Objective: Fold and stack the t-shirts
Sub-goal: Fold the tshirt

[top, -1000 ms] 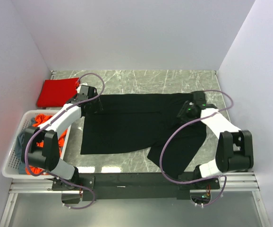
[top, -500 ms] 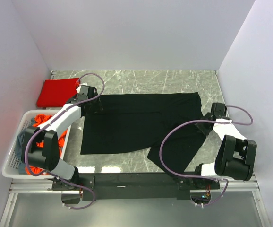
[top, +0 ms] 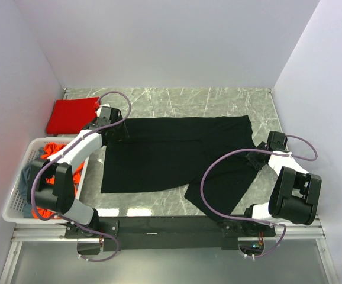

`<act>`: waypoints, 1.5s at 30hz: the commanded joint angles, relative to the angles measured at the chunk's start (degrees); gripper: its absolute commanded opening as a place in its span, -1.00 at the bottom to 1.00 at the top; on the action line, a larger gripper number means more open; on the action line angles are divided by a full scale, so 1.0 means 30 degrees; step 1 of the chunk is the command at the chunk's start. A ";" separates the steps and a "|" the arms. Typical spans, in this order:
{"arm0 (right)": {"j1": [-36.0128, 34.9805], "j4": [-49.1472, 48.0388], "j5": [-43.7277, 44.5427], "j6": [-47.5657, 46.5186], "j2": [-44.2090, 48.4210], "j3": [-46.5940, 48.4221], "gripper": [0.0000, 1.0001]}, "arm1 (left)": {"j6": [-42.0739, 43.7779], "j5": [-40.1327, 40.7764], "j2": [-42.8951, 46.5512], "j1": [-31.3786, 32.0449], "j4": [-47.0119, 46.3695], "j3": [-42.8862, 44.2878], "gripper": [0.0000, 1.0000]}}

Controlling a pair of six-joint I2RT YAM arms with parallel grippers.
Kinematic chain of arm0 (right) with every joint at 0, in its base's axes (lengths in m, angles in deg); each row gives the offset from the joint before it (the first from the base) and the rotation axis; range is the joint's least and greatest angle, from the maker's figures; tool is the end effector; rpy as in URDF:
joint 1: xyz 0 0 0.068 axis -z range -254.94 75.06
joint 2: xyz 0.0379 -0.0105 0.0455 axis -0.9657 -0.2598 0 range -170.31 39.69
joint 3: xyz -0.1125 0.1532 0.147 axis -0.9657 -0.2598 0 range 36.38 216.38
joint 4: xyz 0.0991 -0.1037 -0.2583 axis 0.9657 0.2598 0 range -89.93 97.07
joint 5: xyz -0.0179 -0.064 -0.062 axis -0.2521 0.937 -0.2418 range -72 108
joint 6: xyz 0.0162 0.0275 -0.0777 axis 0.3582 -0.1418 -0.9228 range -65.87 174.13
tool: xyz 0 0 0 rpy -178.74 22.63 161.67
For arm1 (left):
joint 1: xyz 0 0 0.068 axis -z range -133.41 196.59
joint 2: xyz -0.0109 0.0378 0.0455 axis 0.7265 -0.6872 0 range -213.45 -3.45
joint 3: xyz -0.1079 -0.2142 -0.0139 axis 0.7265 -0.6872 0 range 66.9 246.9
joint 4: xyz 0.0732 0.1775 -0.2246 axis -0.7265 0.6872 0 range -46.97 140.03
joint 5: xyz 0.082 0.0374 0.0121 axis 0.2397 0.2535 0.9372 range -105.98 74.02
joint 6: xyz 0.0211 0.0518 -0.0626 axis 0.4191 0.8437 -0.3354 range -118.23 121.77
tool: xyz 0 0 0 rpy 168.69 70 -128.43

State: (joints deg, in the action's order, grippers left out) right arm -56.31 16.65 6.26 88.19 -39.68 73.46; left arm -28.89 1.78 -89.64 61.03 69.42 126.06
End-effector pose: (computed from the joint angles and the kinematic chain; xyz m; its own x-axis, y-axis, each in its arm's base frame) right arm 0.2902 -0.0821 0.0700 -0.5527 0.7650 -0.3307 0.6309 0.6433 0.4338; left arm 0.3621 -0.0700 0.1532 -0.7002 -0.3212 -0.6376 -0.3438 0.9344 -0.0932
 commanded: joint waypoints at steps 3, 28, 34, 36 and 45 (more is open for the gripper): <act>0.0088 -0.0634 -0.0128 0.0013 0.0413 0.0471 -0.26 | 0.0286 -0.0207 0.0255 0.0080 -0.0184 0.0584 0.91; 0.0117 -0.1689 -0.0918 0.0218 0.0471 0.0354 -0.33 | 0.0316 -0.0236 0.0079 0.0080 -0.0126 0.0642 0.91; 0.0088 -0.1279 -0.0538 0.0071 0.0209 0.0501 -0.33 | 0.0316 -0.0265 0.0049 0.0080 -0.0096 0.0643 0.91; 0.0059 -0.1161 -0.0363 0.0100 -0.0055 0.0385 -0.33 | 0.0316 -0.0265 0.0049 0.0080 -0.0096 0.0643 0.91; 0.0088 -0.1658 -0.0274 0.0276 -0.0817 -0.0084 -0.38 | 0.0345 -0.0236 0.0079 0.0080 -0.0096 0.0613 0.91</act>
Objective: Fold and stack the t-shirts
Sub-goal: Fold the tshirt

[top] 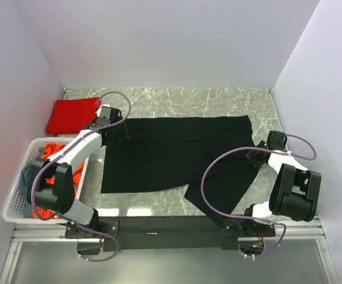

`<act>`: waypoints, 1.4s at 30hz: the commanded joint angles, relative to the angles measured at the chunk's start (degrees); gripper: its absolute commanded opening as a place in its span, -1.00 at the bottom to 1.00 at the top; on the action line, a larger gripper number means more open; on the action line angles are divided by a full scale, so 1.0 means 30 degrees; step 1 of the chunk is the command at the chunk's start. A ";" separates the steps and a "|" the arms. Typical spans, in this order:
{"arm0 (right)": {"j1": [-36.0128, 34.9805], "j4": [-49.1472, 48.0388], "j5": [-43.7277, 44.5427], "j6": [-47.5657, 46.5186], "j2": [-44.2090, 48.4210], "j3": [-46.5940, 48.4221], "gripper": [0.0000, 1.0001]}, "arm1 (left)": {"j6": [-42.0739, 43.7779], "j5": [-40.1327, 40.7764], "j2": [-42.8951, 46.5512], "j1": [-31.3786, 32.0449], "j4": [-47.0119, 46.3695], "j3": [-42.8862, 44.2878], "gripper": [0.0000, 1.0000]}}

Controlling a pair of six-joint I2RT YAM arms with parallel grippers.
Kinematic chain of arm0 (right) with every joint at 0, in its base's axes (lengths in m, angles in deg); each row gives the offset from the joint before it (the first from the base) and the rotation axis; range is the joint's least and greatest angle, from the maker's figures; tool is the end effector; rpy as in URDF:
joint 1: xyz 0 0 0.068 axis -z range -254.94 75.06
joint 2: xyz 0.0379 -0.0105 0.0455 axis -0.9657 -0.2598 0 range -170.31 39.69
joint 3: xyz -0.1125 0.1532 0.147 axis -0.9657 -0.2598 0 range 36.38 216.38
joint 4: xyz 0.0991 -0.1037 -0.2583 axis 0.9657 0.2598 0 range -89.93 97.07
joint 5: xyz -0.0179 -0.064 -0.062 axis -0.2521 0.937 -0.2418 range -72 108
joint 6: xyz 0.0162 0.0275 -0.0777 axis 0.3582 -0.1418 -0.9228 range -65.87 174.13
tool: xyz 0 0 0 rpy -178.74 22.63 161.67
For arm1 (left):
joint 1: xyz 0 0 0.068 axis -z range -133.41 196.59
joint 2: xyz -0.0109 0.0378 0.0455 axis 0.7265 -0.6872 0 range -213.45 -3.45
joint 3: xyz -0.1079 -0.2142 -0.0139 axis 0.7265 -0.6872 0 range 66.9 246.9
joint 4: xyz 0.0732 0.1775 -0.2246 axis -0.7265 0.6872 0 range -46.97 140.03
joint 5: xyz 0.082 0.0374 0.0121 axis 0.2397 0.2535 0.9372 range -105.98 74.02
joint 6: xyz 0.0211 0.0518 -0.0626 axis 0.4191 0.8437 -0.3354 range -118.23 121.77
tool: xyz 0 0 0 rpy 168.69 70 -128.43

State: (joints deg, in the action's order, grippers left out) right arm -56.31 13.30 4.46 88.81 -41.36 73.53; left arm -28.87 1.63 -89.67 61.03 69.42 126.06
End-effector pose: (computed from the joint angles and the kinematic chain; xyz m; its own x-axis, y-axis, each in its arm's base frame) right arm 0.2966 -0.0819 0.0670 -0.5463 0.7679 -0.3344 0.6093 0.6383 0.4705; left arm 0.3621 -0.0702 0.1529 -0.7015 -0.3210 -0.6363 -0.3421 0.9349 -0.0944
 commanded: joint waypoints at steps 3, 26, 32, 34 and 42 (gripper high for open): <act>0.0117 -0.0544 0.0470 0.0072 -0.0460 -0.0107 -0.42 | 0.0309 -0.0185 0.0086 0.0080 -0.0096 0.0613 0.91; 0.0088 0.3293 0.0704 0.0981 0.4136 0.0041 -0.95 | 0.0338 -0.0478 0.0262 0.0051 -0.0067 0.0672 0.91; 0.0059 0.2943 0.0383 0.1185 0.4315 -0.1364 -0.93 | 0.0338 -0.0566 0.0291 0.0080 -0.0038 0.0672 0.91; 0.0030 0.2533 0.0441 0.1157 0.4110 -0.1834 -0.85 | 0.0367 -0.0595 0.0262 0.0080 -0.0038 0.0672 0.91; -0.0116 0.2208 0.0791 0.0981 0.3259 -0.1954 -0.62 | 0.0367 -0.0537 0.0174 0.0080 -0.0008 0.0701 0.91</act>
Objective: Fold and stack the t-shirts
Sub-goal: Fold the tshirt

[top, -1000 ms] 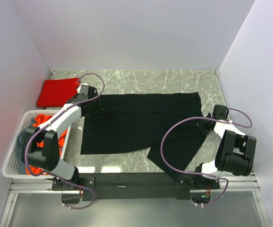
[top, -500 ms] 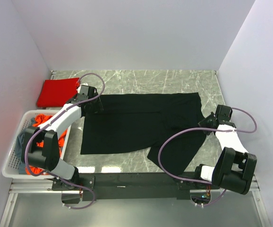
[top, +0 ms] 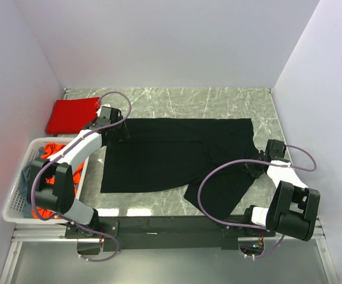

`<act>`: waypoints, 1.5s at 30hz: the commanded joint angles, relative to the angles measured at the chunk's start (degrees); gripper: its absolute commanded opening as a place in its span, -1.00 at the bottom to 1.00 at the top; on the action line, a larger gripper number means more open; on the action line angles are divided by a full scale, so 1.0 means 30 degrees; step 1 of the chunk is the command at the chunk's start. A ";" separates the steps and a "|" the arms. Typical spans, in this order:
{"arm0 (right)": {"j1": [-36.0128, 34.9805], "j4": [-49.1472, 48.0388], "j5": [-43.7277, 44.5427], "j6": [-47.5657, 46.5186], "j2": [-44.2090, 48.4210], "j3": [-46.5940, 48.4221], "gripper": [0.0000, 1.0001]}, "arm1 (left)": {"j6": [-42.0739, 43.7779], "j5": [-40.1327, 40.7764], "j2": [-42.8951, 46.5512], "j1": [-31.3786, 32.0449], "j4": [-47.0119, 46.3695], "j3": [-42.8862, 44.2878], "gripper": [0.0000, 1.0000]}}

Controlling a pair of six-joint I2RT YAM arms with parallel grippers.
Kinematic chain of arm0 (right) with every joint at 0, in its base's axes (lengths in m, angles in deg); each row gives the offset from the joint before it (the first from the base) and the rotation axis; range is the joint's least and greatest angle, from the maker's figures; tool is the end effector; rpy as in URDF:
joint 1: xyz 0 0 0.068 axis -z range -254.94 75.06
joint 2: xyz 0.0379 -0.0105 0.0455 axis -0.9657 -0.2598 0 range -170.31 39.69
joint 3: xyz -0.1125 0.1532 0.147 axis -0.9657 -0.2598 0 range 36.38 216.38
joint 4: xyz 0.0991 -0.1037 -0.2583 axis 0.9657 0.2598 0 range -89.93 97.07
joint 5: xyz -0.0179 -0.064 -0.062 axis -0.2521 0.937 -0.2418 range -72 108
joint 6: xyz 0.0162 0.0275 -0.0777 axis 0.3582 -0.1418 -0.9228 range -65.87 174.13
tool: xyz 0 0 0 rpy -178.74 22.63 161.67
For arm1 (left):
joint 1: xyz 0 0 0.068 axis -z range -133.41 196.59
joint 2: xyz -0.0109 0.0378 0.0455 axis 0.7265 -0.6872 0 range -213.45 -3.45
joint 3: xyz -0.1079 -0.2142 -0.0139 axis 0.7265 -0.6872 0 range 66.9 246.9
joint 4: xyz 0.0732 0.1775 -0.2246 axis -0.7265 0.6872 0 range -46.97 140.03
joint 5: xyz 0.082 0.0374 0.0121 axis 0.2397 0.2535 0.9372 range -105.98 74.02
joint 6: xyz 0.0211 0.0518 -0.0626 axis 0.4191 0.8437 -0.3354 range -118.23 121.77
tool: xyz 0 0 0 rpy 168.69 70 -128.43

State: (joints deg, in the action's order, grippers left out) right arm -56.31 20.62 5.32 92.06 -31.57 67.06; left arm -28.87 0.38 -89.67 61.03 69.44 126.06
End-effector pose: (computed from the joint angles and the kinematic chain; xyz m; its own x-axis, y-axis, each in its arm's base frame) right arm 0.2599 -0.0707 0.0666 -0.5247 0.8098 -0.2627 0.6767 0.5839 0.4484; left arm 0.3619 -0.0718 0.1525 -0.7087 -0.3225 -0.6275 -0.3305 0.9375 -0.1086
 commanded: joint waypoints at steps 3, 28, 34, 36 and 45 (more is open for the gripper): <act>-0.1020 0.0266 0.1237 -0.0572 0.0608 0.0845 -0.39 | 0.0367 -0.0151 0.0174 0.0080 -0.0016 0.0672 0.90; -1.4794 0.0150 0.6748 -0.4470 -0.4218 0.6736 -0.41 | 0.0338 0.0113 0.0115 0.0080 0.0043 0.0672 0.91; -1.5205 0.0355 0.7890 -0.4412 -0.6124 0.7441 -0.41 | 0.0367 0.0113 0.0174 0.0051 0.0043 0.0701 0.91; -1.5234 0.0471 0.8125 -0.4354 -0.6507 0.7616 -0.42 | 0.0367 0.0113 0.0174 0.0080 0.0043 0.0672 0.91; -1.5439 0.0823 0.8593 -0.4149 -0.7826 0.8114 -0.42 | 0.0367 0.0172 0.0115 0.0080 0.0072 0.0702 0.91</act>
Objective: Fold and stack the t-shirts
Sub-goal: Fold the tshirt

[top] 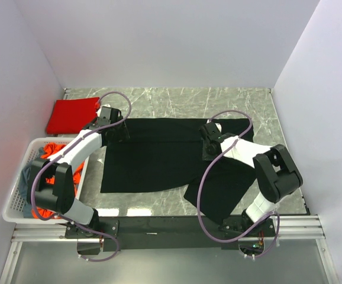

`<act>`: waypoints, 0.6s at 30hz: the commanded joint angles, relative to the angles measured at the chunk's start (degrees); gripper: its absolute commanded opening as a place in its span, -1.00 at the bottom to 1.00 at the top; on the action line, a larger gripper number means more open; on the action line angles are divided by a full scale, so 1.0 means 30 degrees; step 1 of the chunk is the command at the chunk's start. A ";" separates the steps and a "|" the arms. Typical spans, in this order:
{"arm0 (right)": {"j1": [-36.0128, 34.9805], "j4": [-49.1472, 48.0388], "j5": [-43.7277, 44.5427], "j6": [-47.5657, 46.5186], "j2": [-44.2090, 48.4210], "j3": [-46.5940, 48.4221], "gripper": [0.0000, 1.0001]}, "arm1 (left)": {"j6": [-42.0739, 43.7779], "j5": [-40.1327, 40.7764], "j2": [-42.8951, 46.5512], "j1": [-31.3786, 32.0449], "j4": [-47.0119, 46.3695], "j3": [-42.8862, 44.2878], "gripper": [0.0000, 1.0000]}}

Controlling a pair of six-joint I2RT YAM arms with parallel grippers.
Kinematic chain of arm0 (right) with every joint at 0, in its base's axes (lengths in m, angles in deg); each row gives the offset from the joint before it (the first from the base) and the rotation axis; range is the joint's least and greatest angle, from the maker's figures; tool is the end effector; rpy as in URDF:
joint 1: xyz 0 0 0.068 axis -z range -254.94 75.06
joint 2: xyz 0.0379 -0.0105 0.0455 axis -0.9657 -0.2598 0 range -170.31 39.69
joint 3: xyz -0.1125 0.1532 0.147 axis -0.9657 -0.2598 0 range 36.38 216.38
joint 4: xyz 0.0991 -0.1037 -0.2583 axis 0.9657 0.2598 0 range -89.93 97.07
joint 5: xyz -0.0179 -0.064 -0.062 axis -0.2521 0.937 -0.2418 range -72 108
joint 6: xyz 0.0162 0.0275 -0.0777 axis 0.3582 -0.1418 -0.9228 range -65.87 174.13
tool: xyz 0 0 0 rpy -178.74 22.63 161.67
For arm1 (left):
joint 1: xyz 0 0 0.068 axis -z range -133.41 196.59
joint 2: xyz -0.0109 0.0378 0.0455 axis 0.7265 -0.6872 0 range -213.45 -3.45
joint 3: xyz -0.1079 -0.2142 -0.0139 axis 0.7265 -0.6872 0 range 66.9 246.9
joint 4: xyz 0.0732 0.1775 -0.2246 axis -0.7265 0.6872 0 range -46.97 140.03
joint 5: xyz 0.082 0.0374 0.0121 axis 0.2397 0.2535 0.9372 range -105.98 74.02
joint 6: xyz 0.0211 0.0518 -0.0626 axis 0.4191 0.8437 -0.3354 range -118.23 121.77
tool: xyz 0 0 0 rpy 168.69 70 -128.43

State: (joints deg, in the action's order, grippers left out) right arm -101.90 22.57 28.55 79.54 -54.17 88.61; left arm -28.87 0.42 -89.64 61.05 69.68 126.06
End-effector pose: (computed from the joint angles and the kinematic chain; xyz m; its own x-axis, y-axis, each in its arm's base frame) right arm 0.3174 0.1462 0.0697 -0.8851 0.0230 -0.4648 0.0058 0.9992 0.0384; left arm 0.3614 -0.0717 0.1524 -0.7108 -0.3216 -0.6256 -0.3309 0.9377 -0.1061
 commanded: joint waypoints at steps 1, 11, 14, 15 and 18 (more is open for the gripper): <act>-0.0213 0.0291 0.0908 0.0056 -0.0468 0.0960 -0.43 | 0.0367 0.0157 0.0108 0.0044 -0.0008 0.0701 0.91; -0.0242 0.0965 0.1611 0.0612 -0.0733 0.1136 -0.81 | 0.0396 0.0099 0.0166 0.0073 -0.0008 0.0701 0.91; -0.0271 0.1258 0.1729 0.0583 -0.0617 0.1282 -0.98 | 0.0396 0.0128 0.0225 0.0073 -0.0008 0.0701 0.91; -0.0300 0.1404 0.1729 0.0525 -0.0442 0.1340 -1.00 | 0.0396 0.0128 0.0225 0.0073 -0.0008 0.0672 0.91; -0.0330 0.1873 0.1554 0.0496 0.0084 0.1575 -1.00 | 0.0396 0.0128 0.0254 0.0044 -0.0008 0.0701 0.91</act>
State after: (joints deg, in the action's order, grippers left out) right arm -102.21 25.52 31.79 80.65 -55.79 90.95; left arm -28.84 0.42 -89.64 61.03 70.17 126.06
